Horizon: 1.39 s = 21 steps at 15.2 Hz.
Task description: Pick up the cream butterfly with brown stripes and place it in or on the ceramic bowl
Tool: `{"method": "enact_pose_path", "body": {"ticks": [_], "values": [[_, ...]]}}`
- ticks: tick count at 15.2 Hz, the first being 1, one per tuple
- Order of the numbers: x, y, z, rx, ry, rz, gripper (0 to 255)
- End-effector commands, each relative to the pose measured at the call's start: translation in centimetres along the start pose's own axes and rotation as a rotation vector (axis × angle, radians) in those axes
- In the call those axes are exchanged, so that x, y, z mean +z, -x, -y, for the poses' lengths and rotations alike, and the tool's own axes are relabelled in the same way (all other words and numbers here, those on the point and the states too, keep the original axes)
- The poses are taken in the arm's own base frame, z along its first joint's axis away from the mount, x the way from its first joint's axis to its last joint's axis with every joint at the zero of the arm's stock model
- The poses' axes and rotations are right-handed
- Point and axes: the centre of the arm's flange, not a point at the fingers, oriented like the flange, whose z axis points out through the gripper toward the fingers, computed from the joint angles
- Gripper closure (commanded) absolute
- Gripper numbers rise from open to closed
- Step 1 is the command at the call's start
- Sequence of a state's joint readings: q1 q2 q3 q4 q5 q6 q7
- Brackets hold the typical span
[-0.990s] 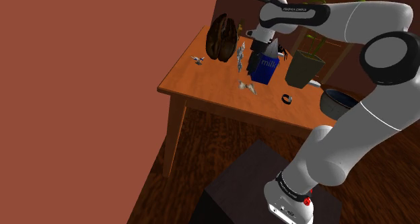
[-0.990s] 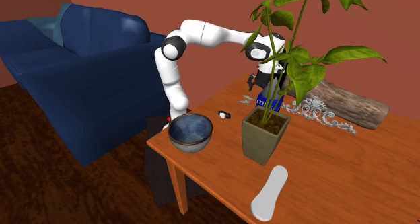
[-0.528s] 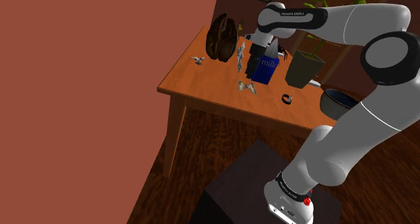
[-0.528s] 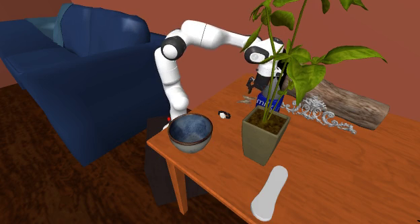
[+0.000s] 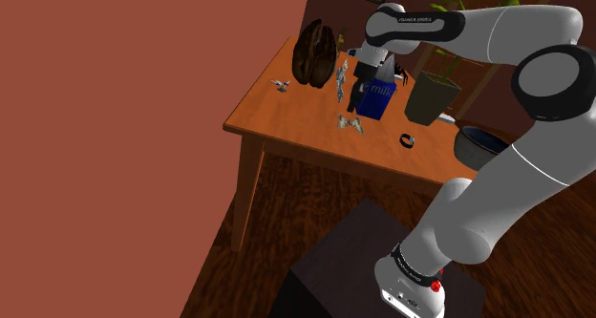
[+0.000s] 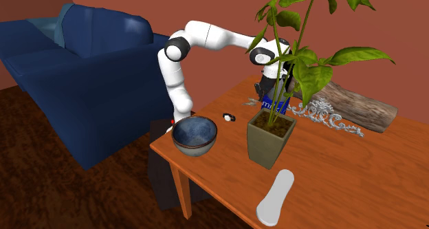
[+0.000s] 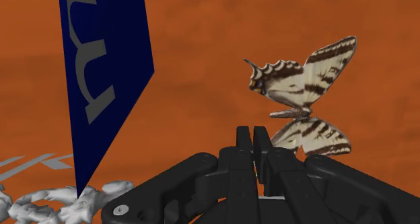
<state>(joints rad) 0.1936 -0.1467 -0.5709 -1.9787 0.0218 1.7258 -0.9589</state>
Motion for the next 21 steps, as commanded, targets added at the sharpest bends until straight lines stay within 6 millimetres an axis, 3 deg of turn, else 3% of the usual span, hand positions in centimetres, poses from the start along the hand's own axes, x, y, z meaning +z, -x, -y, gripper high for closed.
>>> {"method": "enact_pose_path", "body": {"ticks": [1,5,6,9,12,21], "values": [[0.0,0.0,0.0,0.000,0.000,0.000,255],[0.0,0.0,0.0,0.000,0.000,0.000,255],[0.0,0.0,0.0,0.000,0.000,0.000,0],[0.2,3.4,3.5,0.580,0.052,-0.042,0],[0.6,4.3,8.2,1.159,0.103,-0.084,0],[4.6,4.2,7.9,1.186,0.105,-0.086,0]]}}
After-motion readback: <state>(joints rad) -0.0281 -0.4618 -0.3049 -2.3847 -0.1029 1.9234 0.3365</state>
